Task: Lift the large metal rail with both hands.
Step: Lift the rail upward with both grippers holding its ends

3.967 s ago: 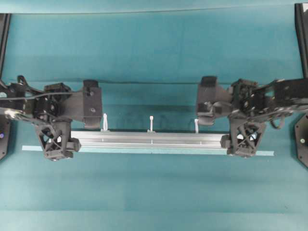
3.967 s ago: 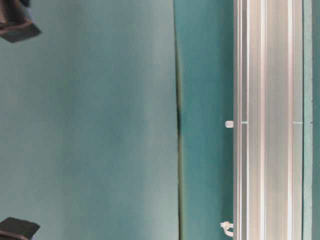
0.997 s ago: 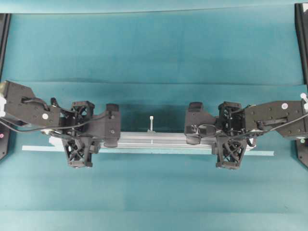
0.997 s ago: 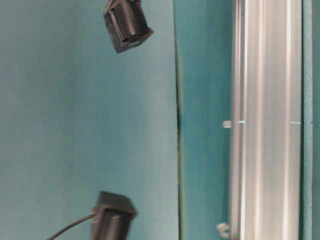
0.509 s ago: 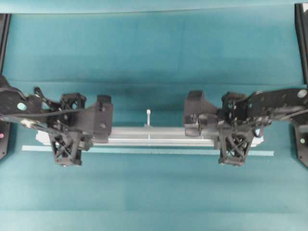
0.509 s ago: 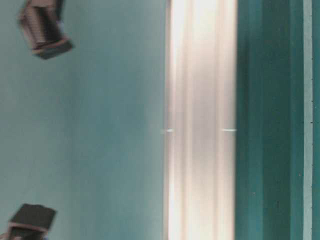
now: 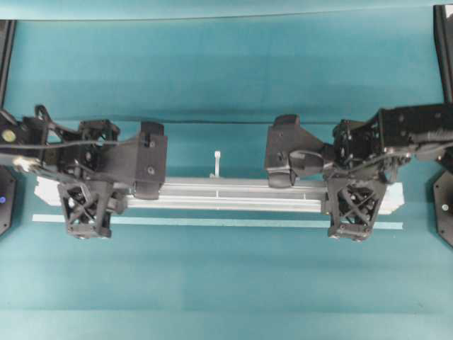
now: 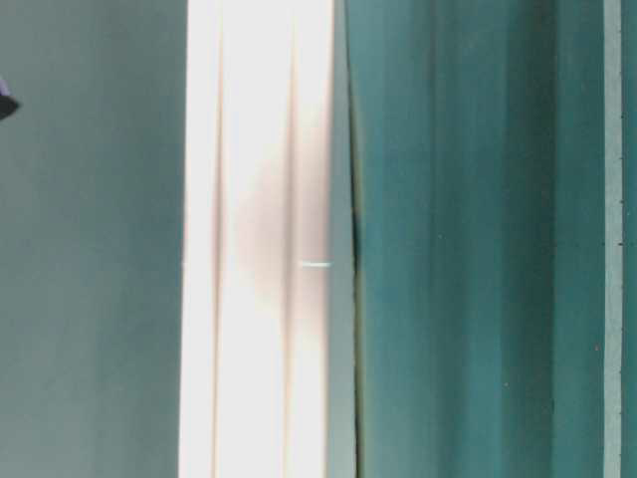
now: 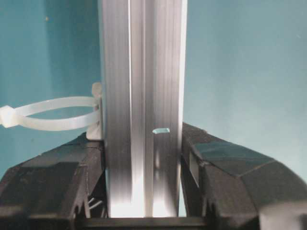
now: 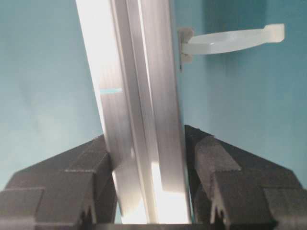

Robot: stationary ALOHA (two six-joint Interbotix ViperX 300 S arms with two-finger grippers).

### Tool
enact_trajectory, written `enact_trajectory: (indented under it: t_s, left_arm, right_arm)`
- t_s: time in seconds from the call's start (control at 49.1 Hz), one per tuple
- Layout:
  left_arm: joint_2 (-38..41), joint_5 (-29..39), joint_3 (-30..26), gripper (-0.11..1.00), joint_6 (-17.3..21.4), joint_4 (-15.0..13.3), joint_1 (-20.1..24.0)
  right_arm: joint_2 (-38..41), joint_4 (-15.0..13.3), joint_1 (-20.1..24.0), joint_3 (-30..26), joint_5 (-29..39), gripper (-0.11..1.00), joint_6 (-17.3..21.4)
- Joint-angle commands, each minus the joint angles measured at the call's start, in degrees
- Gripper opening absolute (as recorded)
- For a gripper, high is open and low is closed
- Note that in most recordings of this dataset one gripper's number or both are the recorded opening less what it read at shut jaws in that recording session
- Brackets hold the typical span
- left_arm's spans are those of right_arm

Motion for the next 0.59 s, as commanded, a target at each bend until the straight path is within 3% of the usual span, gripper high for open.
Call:
enact_trajectory:
  t_s: [0.0, 0.57]
  left_arm:
    - [-2.2, 1.3, -4.1, 0.37, 0.0, 0.2, -0.1]
    - [-2.6, 14.9, -17.6, 0.37, 0.0, 0.2, 1.4]
  right_arm:
    - [-0.9, 1.5, -1.1, -3.8, 3.1, 0.40, 0.6]
    - [-2.3, 1.5, -1.4, -19.6, 19.4, 0.40, 2.2]
